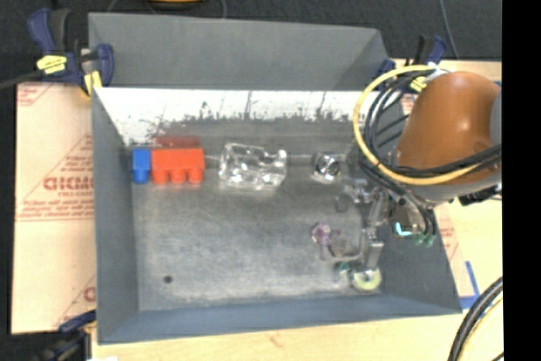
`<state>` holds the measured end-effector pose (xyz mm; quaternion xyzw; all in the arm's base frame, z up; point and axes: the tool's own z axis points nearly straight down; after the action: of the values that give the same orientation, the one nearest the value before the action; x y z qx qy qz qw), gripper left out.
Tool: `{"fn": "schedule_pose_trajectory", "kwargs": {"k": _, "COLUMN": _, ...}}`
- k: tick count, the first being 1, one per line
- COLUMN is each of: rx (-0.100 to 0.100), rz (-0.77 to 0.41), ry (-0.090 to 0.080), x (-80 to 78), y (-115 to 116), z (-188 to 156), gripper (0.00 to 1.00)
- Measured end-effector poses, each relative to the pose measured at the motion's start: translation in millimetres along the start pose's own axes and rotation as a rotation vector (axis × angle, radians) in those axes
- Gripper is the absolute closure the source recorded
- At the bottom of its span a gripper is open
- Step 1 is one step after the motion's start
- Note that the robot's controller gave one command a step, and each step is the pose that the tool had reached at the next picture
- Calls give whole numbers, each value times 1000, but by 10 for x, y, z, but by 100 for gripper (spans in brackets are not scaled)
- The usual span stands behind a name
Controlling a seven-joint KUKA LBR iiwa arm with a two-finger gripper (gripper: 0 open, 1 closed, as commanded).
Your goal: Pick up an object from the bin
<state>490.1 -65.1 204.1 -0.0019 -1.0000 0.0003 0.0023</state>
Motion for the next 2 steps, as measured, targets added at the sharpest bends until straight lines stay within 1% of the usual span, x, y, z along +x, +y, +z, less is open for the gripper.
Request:
{"fn": "schedule_pose_trajectory", "kwargs": {"k": 1, "rx": 1, "rz": -96, "ry": -5, "x": -317, "y": -481, "z": 1356, "gripper": 0}}
{"fn": "schedule_pose_trajectory", "kwargs": {"k": 2, "rx": 2, "rz": -100, "ry": -6, "x": -332, "y": -476, "z": 1300, "gripper": 100}}
